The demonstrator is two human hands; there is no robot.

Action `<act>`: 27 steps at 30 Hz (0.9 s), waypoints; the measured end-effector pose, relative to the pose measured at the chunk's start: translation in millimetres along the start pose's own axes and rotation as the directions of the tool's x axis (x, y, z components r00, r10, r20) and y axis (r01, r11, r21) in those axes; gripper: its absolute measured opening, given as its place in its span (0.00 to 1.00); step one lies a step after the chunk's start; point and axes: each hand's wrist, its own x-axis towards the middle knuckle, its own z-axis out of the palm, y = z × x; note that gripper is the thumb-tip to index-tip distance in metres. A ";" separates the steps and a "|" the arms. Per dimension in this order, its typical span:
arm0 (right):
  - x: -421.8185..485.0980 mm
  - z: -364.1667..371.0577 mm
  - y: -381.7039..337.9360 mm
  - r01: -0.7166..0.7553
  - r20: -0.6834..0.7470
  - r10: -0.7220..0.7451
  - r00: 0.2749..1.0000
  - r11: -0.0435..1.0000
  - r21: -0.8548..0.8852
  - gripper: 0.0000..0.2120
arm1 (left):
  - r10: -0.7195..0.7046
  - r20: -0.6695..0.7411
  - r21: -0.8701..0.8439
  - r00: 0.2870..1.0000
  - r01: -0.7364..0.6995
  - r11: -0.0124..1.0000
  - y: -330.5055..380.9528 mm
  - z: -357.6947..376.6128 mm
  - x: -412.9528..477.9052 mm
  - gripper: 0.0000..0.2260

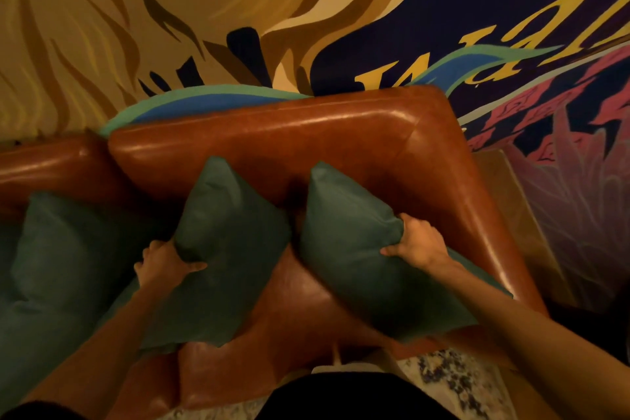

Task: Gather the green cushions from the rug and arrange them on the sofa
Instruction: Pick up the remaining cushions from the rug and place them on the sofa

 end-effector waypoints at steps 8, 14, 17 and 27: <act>60.7 -36.7 -45.9 0.037 0.021 -0.038 0.999 0.999 0.016 0.37 | -0.013 -0.030 -0.093 0.999 0.011 0.996 -27.4 0.3 -18.3 0.31; 80.0 -26.9 -68.1 0.145 -0.017 -0.148 0.989 0.985 -0.097 0.35 | -0.114 0.020 -0.157 0.993 0.116 0.981 -60.7 8.6 -42.6 0.33; 79.1 -18.0 -73.3 0.208 -0.059 -0.222 0.973 0.961 -0.181 0.31 | -0.177 0.089 -0.163 0.980 0.189 0.968 -72.6 18.0 -55.8 0.32; 70.4 -7.4 -85.5 0.353 -0.065 -0.391 0.918 0.880 -0.317 0.30 | -0.309 0.327 -0.344 0.893 0.417 0.841 -98.8 53.2 -89.3 0.31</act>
